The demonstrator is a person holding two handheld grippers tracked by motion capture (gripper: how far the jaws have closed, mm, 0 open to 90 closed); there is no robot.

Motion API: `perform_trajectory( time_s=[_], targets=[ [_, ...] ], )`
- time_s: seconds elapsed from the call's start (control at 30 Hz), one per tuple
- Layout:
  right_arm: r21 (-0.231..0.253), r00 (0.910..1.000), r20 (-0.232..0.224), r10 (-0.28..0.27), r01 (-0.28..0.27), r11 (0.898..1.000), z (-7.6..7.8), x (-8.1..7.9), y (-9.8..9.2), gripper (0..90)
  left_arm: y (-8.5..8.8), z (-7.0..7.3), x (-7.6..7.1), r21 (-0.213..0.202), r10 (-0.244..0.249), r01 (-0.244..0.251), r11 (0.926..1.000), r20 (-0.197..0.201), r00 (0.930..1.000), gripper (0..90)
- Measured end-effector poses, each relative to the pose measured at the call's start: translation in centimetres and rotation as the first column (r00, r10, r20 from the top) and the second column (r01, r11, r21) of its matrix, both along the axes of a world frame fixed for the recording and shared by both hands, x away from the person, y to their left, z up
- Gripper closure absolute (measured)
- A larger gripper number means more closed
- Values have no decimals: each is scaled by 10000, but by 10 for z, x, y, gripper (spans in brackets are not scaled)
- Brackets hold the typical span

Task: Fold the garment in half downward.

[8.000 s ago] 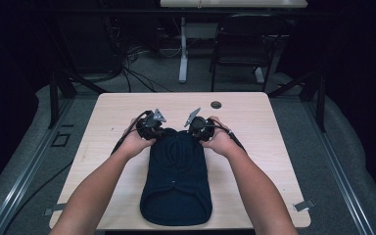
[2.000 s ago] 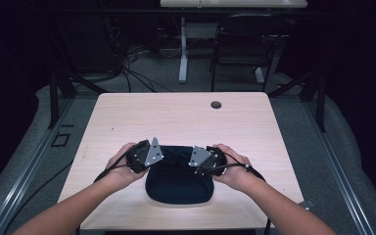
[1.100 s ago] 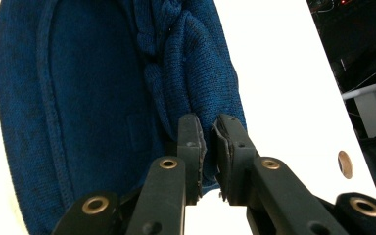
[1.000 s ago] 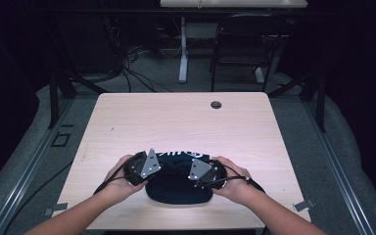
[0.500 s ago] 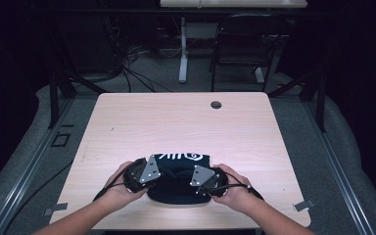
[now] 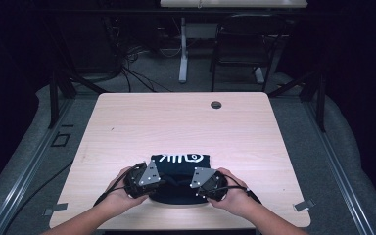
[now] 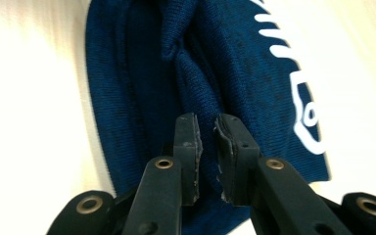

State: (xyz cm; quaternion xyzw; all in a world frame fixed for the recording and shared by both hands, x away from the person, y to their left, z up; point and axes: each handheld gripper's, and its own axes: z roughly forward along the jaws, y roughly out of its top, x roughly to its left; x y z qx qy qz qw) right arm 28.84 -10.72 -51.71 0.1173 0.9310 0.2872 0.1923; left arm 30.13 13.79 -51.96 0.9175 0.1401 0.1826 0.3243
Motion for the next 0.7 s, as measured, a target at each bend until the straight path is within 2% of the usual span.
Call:
perform_trajectory(
  time_s=[0.07, 0.17, 0.4, 0.43, 0.6, 0.63, 0.7],
  targets=[
    [-132, 10000, -58, 64, -65, 9999, -1, -1, -1, 778, 2, -2, -2, -8, -11, 11, 10000, -67, 10000, 732],
    [65, 9998, -185, -18, 20, 10000, -4, -3, -2, 772, 3, -4, -3, -30, 19, -20, 10000, -133, 9999, 740],
    [115, 9996, -289, 72, -68, 9999, -3, -8, -4, 758, 6, -9, -11, -167, -35, 27, 9999, -484, 9988, 744],
    [393, 9995, -321, 14, -1, 9992, -1, -11, -5, 753, 7, -8, -12, -199, -25, 15, 9998, -516, 9987, 743],
    [604, 9994, -360, -5, 26, 9982, 7, -11, -8, 731, 11, -1, -13, -325, 19, -28, 9995, -299, 9996, 732],
    [851, 9992, -367, -135, 166, 9962, 11, -9, -11, 732, 12, 3, -13, -421, 48, -60, 9991, -276, 9996, 726],
    [978, 9992, -321, -234, 265, 9949, 13, -8, -14, 732, 13, 4, -13, -481, 81, -93, 9988, -247, 9997, 719]
  ],
)
